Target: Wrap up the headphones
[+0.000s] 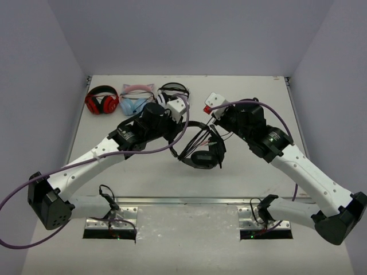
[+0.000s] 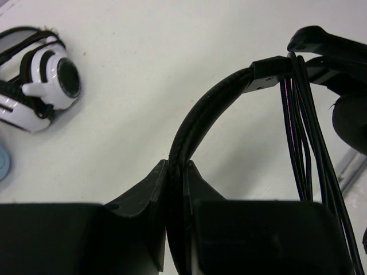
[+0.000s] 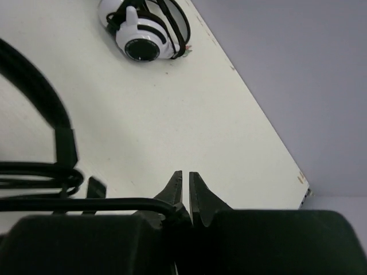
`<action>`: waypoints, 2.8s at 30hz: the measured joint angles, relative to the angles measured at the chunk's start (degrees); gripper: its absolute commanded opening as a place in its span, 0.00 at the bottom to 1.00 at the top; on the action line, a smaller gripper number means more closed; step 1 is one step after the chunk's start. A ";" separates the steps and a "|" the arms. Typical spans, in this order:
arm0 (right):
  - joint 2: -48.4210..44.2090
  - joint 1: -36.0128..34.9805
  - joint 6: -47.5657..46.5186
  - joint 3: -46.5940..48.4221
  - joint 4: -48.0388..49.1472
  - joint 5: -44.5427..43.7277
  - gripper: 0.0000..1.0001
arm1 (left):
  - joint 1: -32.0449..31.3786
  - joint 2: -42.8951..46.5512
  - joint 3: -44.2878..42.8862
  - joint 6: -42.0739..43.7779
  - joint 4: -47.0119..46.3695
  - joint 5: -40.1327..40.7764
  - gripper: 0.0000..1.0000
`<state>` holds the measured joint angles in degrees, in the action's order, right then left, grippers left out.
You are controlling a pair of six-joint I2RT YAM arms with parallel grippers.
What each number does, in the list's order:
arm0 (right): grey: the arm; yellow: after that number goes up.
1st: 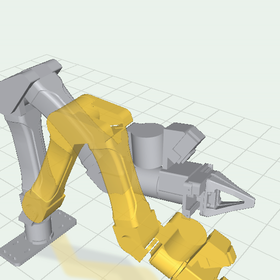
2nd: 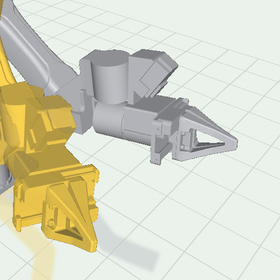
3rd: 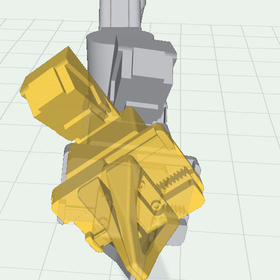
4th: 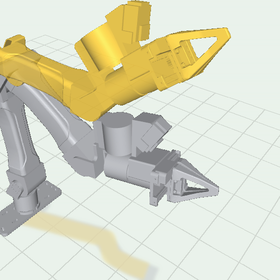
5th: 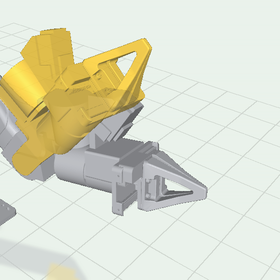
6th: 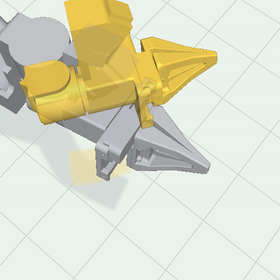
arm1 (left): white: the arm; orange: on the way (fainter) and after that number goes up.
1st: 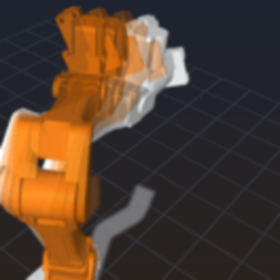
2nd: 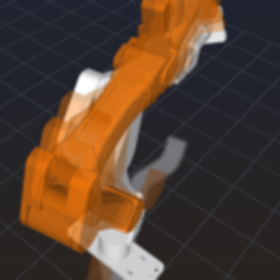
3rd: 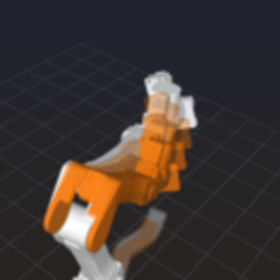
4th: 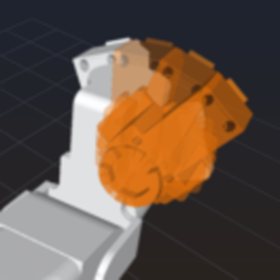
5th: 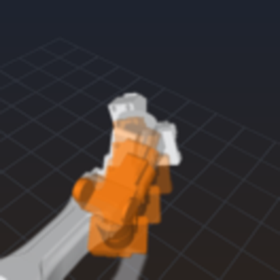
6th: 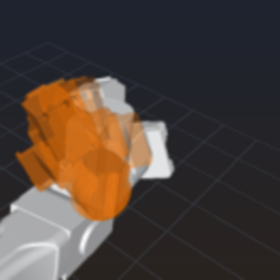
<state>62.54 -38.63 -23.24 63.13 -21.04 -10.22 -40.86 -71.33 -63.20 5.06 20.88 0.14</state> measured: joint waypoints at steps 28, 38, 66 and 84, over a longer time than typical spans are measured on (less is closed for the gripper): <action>4.50 12.94 25.79 -15.72 17.92 25.92 0.03 | -2.99 18.49 0.63 -3.10 -1.03 2.03 0.00; 5.55 2.75 52.46 -31.58 55.60 39.08 0.01 | -2.99 18.97 -0.72 -21.27 -3.30 11.65 0.00; 6.23 -18.49 61.22 -39.30 84.08 20.37 0.01 | -4.00 23.06 -0.52 -34.49 1.75 38.29 0.00; 10.88 -33.90 53.59 -21.20 47.25 -17.62 0.02 | -4.70 10.67 -0.66 -46.27 15.54 56.52 0.00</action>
<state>73.43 -72.53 30.35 41.93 26.22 -27.83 -45.56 -60.66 -63.86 -41.21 36.42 56.66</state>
